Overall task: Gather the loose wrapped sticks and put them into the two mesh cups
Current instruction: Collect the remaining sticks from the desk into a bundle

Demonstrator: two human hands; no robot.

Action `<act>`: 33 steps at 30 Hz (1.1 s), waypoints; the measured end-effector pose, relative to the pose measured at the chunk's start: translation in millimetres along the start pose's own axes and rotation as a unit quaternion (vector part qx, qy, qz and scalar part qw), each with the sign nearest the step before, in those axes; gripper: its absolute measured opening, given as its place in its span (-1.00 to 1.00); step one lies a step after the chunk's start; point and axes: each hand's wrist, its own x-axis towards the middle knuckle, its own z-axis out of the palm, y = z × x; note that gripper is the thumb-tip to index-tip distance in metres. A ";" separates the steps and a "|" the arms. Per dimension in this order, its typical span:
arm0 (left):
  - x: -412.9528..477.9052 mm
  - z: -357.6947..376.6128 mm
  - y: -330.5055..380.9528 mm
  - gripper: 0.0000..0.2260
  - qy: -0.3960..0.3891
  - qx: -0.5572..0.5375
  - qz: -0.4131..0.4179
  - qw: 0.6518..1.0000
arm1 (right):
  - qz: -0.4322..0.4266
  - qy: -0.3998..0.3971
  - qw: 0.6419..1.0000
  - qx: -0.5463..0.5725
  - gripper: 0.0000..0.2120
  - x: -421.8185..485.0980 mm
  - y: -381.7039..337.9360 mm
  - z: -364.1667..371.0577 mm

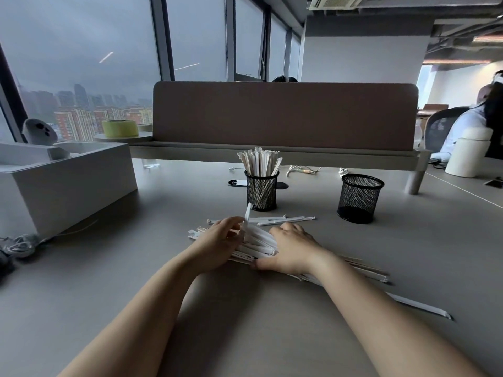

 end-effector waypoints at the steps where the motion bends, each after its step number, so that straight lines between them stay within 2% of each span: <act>1: -0.2 1.2 0.9 -0.69 0.000 -0.020 -0.001 1.000 | 0.000 0.001 1.000 -0.001 -0.21 0.1 -0.5 0.0; 4: 1.0 0.9 1.3 -0.64 0.009 -0.095 -0.016 0.995 | 0.000 -0.002 1.000 0.000 -0.22 -0.1 -1.7 -0.4; 5: 2.2 -0.3 -0.1 -0.62 0.022 -0.087 -0.023 0.996 | -0.002 -0.002 1.000 0.000 -0.22 -0.1 -2.0 -0.4; 7: 6.4 -3.3 -5.5 -0.60 0.064 0.034 -0.055 0.996 | -0.005 -0.002 1.000 -0.001 -0.24 -0.1 -2.4 -0.2; 9: 7.3 -6.8 -12.7 -0.59 0.088 0.159 -0.117 0.976 | -0.009 0.000 1.000 -0.001 -0.26 0.3 -2.5 0.8; 11: 6.6 -10.9 -18.2 -0.50 0.072 0.179 -0.204 0.960 | -0.012 0.002 1.000 0.000 -0.26 0.7 -2.3 1.6; 13: 8.2 -12.0 -25.1 -0.42 0.050 0.163 -0.243 0.955 | -0.015 0.003 1.000 0.004 -0.24 0.8 -2.0 1.9; 19: 8.8 -11.7 -16.9 -0.43 0.050 0.057 -0.188 0.979 | -0.023 0.005 1.000 0.016 -0.26 1.5 -1.4 3.4; 23: 11.9 -9.2 -13.1 -0.43 0.045 0.028 -0.168 0.984 | -0.030 0.007 0.999 0.020 -0.31 2.2 -2.6 2.9; 27: 11.8 -1.4 -10.5 -0.55 0.047 0.073 -0.172 0.981 | -0.036 -0.001 0.999 0.013 -0.19 1.5 -2.6 2.8; 30: 8.1 8.0 -7.0 -0.51 0.041 0.135 -0.175 0.974 | -0.038 -0.005 0.999 -0.001 -0.05 -1.2 -5.5 3.1; 33: 7.0 12.0 1.6 -0.52 0.038 0.108 -0.160 0.980 | -0.041 0.008 0.999 -0.010 -0.02 -1.9 -9.2 5.7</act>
